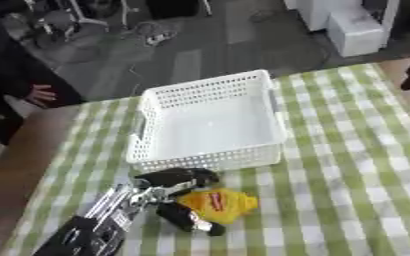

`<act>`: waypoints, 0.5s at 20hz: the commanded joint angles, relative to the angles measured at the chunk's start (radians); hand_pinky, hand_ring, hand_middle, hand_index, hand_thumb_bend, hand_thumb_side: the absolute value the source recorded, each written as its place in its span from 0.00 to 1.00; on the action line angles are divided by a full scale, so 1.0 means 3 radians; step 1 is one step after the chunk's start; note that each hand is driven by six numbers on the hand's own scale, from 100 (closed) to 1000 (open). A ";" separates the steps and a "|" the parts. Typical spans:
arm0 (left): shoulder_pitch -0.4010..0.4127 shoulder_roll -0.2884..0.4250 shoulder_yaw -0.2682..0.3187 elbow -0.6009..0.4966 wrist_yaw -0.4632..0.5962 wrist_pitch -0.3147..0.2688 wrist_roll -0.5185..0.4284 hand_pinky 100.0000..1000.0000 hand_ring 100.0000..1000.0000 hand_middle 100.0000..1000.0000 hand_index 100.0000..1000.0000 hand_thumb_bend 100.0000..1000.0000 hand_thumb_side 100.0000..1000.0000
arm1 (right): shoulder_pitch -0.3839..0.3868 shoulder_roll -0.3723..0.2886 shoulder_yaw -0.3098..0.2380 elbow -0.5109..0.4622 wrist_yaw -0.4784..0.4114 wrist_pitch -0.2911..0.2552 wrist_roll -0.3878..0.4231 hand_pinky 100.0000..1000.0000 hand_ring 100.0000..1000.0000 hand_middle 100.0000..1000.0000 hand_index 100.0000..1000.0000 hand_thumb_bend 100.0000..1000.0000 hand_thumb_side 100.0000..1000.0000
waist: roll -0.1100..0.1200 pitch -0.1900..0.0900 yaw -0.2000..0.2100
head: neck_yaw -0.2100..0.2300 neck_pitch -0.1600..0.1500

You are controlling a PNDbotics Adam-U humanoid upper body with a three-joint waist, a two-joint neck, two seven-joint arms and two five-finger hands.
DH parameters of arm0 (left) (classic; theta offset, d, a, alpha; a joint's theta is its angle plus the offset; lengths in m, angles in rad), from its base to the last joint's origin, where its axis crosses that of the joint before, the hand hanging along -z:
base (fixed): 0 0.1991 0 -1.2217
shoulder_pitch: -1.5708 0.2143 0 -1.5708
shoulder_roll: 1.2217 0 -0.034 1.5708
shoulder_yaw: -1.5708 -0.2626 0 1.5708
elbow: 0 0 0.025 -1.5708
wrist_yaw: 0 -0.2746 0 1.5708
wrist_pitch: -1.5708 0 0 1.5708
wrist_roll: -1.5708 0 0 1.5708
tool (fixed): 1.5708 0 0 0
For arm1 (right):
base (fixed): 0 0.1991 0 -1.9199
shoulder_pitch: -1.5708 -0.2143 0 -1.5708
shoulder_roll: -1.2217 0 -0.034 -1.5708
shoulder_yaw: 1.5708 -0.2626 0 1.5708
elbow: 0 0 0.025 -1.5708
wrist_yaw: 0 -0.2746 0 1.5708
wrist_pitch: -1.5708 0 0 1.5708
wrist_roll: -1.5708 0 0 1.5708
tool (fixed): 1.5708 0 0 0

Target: Pick up objects on the table and place them in the box.

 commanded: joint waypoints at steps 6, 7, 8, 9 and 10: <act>-0.0041 0.0016 0.0010 0.0046 -0.0110 0.0011 -0.0060 0.91 0.87 0.98 1.00 0.36 0.58 | -0.0071 -0.0019 -0.0002 -0.0044 0.0001 -0.0003 0.0005 0.28 0.48 0.49 0.82 0.79 0.55 | -0.0018 -0.0028 -0.0004 | -0.0015 0.0007; -0.0042 0.0015 0.0011 0.0048 -0.0115 0.0013 -0.0061 0.91 0.87 0.98 1.00 0.33 0.57 | -0.0072 -0.0018 -0.0002 -0.0044 0.0001 -0.0003 0.0005 0.28 0.48 0.49 0.82 0.79 0.55 | -0.0018 -0.0028 -0.0004 | -0.0015 0.0007; -0.0043 0.0014 0.0011 0.0049 -0.0119 0.0016 -0.0061 0.91 0.87 0.98 1.00 0.33 0.56 | -0.0072 -0.0018 -0.0002 -0.0044 0.0001 -0.0002 0.0004 0.28 0.48 0.49 0.82 0.78 0.55 | -0.0018 -0.0028 -0.0004 | -0.0016 0.0007; -0.0044 0.0014 0.0012 0.0051 -0.0124 0.0019 -0.0062 0.91 0.87 0.98 1.00 0.30 0.56 | -0.0073 -0.0018 -0.0002 -0.0044 0.0000 -0.0002 0.0004 0.28 0.48 0.49 0.82 0.78 0.55 | -0.0017 -0.0029 -0.0005 | -0.0016 0.0006; -0.0045 0.0013 0.0011 0.0053 -0.0127 0.0022 -0.0063 0.91 0.87 0.98 1.00 0.29 0.55 | -0.0073 -0.0018 -0.0002 -0.0044 0.0000 -0.0002 0.0004 0.28 0.48 0.49 0.82 0.78 0.55 | -0.0017 -0.0029 -0.0005 | -0.0016 0.0006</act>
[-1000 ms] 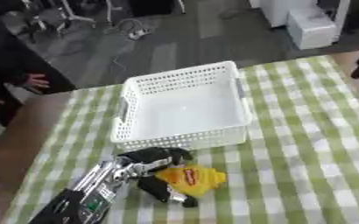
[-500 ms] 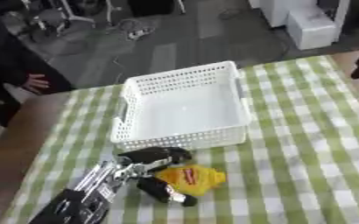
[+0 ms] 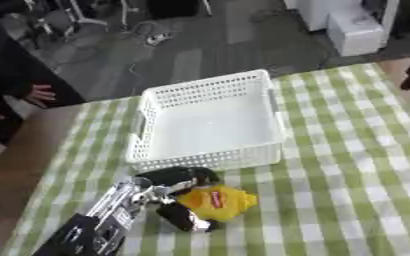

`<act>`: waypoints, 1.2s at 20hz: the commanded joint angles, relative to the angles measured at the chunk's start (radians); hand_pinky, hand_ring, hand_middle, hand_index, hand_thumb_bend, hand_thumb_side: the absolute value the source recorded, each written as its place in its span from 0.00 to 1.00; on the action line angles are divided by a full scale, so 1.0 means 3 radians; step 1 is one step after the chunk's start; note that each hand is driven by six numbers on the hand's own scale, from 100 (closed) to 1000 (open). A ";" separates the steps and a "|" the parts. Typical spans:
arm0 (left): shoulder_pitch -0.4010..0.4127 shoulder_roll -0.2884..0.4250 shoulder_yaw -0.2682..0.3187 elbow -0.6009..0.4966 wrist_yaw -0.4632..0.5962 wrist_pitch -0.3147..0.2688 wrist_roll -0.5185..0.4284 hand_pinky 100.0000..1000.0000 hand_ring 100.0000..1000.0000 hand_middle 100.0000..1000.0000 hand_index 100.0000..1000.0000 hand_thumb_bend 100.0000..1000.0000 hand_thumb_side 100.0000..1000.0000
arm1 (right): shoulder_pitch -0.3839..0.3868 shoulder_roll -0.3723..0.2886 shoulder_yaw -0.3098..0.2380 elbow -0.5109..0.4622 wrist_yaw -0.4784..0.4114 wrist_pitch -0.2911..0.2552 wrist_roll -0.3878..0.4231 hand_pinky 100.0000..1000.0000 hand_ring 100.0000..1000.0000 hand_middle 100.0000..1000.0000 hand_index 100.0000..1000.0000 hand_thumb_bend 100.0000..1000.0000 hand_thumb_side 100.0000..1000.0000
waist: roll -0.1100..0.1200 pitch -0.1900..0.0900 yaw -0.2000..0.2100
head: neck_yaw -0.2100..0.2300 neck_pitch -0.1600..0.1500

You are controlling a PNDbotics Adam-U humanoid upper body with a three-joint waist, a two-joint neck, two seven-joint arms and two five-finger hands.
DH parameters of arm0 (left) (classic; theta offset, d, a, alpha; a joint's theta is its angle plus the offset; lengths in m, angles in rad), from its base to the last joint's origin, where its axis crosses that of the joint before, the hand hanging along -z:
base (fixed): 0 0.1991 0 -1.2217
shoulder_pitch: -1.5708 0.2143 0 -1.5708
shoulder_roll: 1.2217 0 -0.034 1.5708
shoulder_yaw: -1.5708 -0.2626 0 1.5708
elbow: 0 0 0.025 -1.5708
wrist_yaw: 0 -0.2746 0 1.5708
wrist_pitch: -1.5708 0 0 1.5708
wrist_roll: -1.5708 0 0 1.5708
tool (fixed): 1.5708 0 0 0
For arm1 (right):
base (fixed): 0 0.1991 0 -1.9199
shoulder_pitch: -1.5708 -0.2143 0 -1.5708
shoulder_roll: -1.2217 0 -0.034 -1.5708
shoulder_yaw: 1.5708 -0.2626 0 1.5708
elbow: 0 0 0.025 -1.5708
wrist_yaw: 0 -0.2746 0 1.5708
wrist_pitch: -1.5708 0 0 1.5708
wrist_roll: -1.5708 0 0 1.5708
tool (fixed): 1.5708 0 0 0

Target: Pick up objects on the table and place them in the box.

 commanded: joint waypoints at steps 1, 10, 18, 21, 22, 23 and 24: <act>-0.0024 0.0029 0.0010 0.0030 -0.0049 0.0012 -0.0022 0.91 0.87 0.98 1.00 0.26 0.54 | -0.0072 -0.0018 -0.0004 -0.0044 0.0000 -0.0002 0.0004 0.28 0.48 0.49 0.82 0.78 0.55 | -0.0018 -0.0029 -0.0004 | -0.0017 0.0004; -0.0025 0.0025 0.0008 0.0050 -0.0090 0.0048 -0.0057 0.90 0.86 0.98 1.00 0.08 0.47 | -0.0069 -0.0019 -0.0003 -0.0044 0.0002 -0.0001 0.0006 0.28 0.48 0.49 0.82 0.78 0.55 | -0.0019 -0.0026 0.0000 | -0.0021 0.0007; -0.0027 0.0020 0.0008 0.0080 -0.0120 0.0061 -0.0129 0.88 0.84 0.98 1.00 0.06 0.46 | -0.0071 -0.0019 -0.0005 -0.0044 0.0000 -0.0001 0.0004 0.28 0.48 0.49 0.82 0.78 0.55 | -0.0017 -0.0027 -0.0002 | -0.0020 0.0007; -0.0028 0.0019 0.0010 0.0098 -0.0136 0.0066 -0.0150 0.88 0.85 0.99 1.00 0.07 0.45 | -0.0072 -0.0019 -0.0005 -0.0044 -0.0001 -0.0001 0.0003 0.28 0.48 0.49 0.82 0.78 0.55 | -0.0016 -0.0027 -0.0003 | -0.0024 0.0009; -0.0029 0.0019 0.0011 0.0105 -0.0145 0.0068 -0.0160 0.88 0.84 0.99 1.00 0.07 0.45 | -0.0072 -0.0019 -0.0005 -0.0044 -0.0001 -0.0001 0.0003 0.28 0.48 0.49 0.82 0.78 0.55 | -0.0016 -0.0026 -0.0003 | -0.0024 0.0010; -0.0030 0.0018 0.0011 0.0112 -0.0153 0.0070 -0.0169 0.87 0.85 0.99 1.00 0.08 0.45 | -0.0072 -0.0019 -0.0005 -0.0044 -0.0001 -0.0001 0.0003 0.28 0.48 0.49 0.82 0.78 0.55 | -0.0016 -0.0026 -0.0002 | -0.0024 0.0010; -0.0031 0.0017 0.0011 0.0121 -0.0162 0.0070 -0.0184 0.88 0.85 0.99 1.00 0.07 0.45 | -0.0072 -0.0019 -0.0005 -0.0044 -0.0002 -0.0001 0.0003 0.28 0.48 0.49 0.82 0.78 0.55 | -0.0016 -0.0026 -0.0002 | -0.0025 0.0010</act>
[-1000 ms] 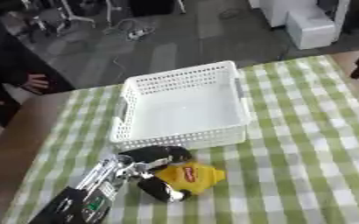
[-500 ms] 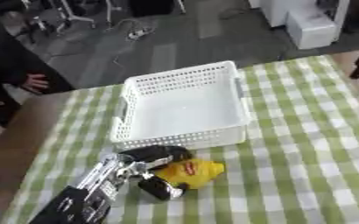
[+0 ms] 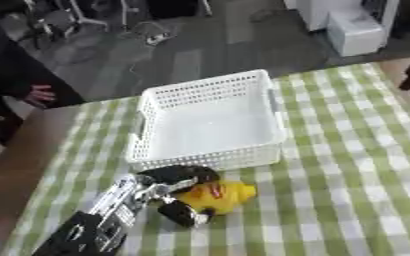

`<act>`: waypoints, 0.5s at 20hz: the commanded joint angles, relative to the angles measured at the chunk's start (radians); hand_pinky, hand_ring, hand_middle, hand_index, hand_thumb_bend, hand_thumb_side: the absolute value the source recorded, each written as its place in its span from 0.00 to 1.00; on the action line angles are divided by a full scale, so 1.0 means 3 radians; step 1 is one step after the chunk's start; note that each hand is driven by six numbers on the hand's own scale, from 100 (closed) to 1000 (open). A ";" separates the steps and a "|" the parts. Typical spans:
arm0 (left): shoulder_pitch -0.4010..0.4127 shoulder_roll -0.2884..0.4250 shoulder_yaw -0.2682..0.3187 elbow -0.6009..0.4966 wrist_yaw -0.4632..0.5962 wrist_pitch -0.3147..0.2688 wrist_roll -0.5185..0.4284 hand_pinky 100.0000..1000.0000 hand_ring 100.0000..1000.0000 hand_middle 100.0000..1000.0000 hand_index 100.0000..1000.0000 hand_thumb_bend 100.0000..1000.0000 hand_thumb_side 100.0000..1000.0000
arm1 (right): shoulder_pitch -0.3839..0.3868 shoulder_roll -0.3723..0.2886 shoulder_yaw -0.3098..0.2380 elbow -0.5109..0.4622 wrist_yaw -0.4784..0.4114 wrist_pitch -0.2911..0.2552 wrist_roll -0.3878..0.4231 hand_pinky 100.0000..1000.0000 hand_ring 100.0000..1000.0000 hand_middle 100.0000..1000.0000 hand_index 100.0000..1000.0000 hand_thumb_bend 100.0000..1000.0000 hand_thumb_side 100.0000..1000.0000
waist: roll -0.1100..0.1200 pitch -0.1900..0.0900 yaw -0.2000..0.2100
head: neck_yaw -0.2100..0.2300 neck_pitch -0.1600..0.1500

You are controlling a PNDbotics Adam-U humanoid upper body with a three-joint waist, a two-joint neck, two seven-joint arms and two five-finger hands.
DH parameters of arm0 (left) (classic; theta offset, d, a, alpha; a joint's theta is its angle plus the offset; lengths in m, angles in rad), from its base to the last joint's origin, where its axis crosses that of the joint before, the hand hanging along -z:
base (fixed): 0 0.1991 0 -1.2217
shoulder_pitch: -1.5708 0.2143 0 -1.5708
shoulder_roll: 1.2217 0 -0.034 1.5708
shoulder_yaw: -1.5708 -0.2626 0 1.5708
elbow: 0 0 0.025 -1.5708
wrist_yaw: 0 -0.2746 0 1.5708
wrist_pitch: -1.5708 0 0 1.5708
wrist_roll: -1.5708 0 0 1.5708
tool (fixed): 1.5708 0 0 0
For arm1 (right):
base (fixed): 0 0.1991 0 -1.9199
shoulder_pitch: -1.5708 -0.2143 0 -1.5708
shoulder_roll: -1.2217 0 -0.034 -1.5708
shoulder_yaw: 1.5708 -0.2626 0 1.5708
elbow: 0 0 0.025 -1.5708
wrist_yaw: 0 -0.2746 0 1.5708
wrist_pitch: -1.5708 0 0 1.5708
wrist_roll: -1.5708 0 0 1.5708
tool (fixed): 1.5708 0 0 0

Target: Pick up objects on the table and place them in the box.

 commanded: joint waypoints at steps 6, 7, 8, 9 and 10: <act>-0.0002 0.0023 0.0020 0.0174 -0.0140 0.0022 -0.0140 0.79 0.81 0.98 1.00 0.07 0.42 | -0.0071 -0.0020 -0.0013 -0.0044 -0.0003 0.0000 0.0000 0.28 0.48 0.49 0.82 0.78 0.55 | -0.0024 -0.0025 0.0001 | -0.0025 0.0010; -0.0002 0.0021 0.0023 0.0187 -0.0155 0.0023 -0.0148 0.75 0.79 0.96 1.00 0.07 0.42 | -0.0070 -0.0020 -0.0013 -0.0044 -0.0003 0.0000 -0.0001 0.28 0.48 0.49 0.82 0.78 0.55 | -0.0024 -0.0025 0.0001 | -0.0026 0.0010; -0.0002 0.0020 0.0025 0.0200 -0.0171 0.0026 -0.0155 0.71 0.77 0.95 1.00 0.06 0.42 | -0.0070 -0.0020 -0.0012 -0.0044 -0.0003 0.0000 -0.0001 0.28 0.48 0.49 0.82 0.78 0.55 | -0.0024 -0.0025 0.0001 | -0.0027 0.0011; -0.0002 0.0018 0.0026 0.0208 -0.0182 0.0027 -0.0161 0.65 0.74 0.93 1.00 0.05 0.41 | -0.0070 -0.0020 -0.0012 -0.0044 -0.0003 0.0000 -0.0001 0.28 0.48 0.49 0.82 0.78 0.55 | -0.0024 -0.0025 0.0001 | -0.0028 0.0011; -0.0001 0.0017 0.0027 0.0217 -0.0195 0.0031 -0.0168 0.60 0.72 0.92 1.00 0.05 0.41 | -0.0070 -0.0020 -0.0013 -0.0044 -0.0003 0.0000 -0.0001 0.28 0.48 0.49 0.82 0.78 0.55 | -0.0024 -0.0025 0.0001 | -0.0029 0.0011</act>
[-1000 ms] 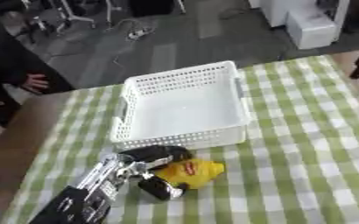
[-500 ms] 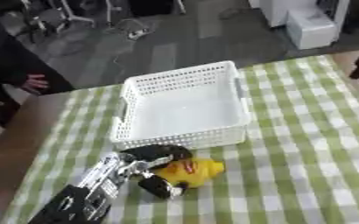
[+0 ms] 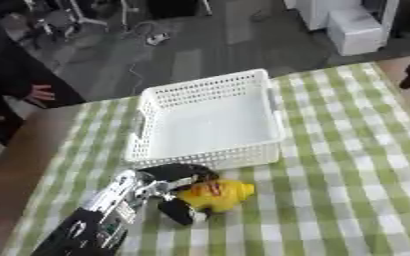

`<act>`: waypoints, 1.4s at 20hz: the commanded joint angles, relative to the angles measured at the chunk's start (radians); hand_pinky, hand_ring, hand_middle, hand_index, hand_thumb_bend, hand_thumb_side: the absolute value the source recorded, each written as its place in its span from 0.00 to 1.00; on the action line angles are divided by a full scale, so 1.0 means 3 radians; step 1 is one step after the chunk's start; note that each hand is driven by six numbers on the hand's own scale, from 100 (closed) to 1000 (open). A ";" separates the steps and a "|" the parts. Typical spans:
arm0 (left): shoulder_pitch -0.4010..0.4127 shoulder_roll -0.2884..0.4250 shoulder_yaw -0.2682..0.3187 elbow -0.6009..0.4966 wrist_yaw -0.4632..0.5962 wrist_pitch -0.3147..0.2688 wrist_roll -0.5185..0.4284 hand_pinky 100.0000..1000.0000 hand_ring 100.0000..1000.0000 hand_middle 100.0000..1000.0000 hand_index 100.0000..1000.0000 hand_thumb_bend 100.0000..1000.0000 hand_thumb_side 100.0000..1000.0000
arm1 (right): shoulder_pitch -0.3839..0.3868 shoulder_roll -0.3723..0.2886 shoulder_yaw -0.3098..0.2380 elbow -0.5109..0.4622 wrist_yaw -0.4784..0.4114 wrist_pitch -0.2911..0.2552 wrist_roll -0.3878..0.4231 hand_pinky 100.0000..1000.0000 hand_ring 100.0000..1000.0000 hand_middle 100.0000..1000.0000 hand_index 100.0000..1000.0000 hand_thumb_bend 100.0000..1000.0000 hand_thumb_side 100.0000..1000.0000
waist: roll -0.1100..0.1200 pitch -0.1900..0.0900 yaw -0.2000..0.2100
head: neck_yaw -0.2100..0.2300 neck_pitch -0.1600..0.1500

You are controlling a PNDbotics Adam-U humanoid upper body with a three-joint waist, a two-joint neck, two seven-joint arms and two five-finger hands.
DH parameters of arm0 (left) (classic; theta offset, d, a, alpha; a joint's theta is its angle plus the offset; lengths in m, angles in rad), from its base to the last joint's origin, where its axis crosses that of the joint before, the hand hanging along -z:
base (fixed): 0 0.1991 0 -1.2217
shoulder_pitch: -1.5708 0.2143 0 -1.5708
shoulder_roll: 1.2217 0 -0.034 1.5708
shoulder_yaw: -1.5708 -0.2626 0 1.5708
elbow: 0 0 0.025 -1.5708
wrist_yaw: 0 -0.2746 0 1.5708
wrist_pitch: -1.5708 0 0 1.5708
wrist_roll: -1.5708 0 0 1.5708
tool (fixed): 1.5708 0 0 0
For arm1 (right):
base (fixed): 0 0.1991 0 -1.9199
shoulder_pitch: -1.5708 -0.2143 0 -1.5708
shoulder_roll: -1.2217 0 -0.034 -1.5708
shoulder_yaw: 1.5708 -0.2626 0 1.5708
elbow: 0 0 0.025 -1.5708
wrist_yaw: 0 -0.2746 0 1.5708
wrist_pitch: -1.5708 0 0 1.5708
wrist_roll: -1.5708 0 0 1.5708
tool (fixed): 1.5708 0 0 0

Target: Pick up objects on the table and place them in the box.

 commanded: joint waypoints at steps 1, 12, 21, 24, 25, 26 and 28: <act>0.0031 0.0042 0.0005 0.0171 -0.0128 0.0025 -0.0071 0.54 0.68 0.89 1.00 0.04 0.41 | -0.0070 -0.0020 -0.0013 -0.0044 -0.0002 -0.0001 0.0000 0.28 0.48 0.49 0.82 0.78 0.55 | -0.0025 -0.0015 0.0001 | -0.0028 0.0000; 0.0042 0.0021 0.0007 0.0198 -0.0187 0.0084 -0.0150 0.00 0.31 0.65 0.88 0.00 0.38 | -0.0067 -0.0021 -0.0013 -0.0044 -0.0001 -0.0001 -0.0002 0.28 0.48 0.49 0.82 0.78 0.55 | -0.0026 -0.0012 0.0004 | -0.0026 0.0005; 0.0058 0.0002 0.0002 0.0207 -0.0105 0.0185 -0.0092 0.00 0.03 0.37 0.51 0.00 0.21 | -0.0068 -0.0022 -0.0013 -0.0044 -0.0004 -0.0001 -0.0002 0.28 0.48 0.49 0.82 0.78 0.55 | -0.0026 -0.0014 0.0004 | -0.0024 0.0000; 0.0065 -0.0009 0.0014 0.0185 -0.0019 0.0207 0.0018 0.00 0.00 0.17 0.32 0.00 0.24 | -0.0067 -0.0022 -0.0014 -0.0044 -0.0005 -0.0001 -0.0003 0.28 0.48 0.49 0.82 0.78 0.55 | -0.0027 -0.0013 0.0005 | -0.0026 0.0000; 0.0067 -0.0010 0.0016 0.0176 0.0020 0.0211 0.0080 0.00 0.00 0.14 0.30 0.00 0.24 | -0.0067 -0.0022 -0.0014 -0.0044 -0.0005 -0.0001 -0.0002 0.28 0.48 0.49 0.82 0.78 0.55 | -0.0027 -0.0013 0.0005 | -0.0025 0.0001; 0.0068 -0.0010 0.0014 0.0170 0.0051 0.0215 0.0137 0.00 0.00 0.11 0.28 0.00 0.24 | -0.0067 -0.0022 -0.0014 -0.0044 -0.0005 -0.0001 -0.0002 0.28 0.48 0.49 0.82 0.78 0.55 | -0.0027 -0.0012 0.0005 | -0.0024 0.0001; 0.0071 -0.0011 0.0005 0.0170 0.0094 0.0222 0.0232 0.00 0.00 0.06 0.27 0.00 0.23 | -0.0067 -0.0023 -0.0014 -0.0044 -0.0006 -0.0001 -0.0003 0.28 0.48 0.49 0.82 0.78 0.55 | -0.0027 -0.0012 0.0004 | -0.0024 0.0001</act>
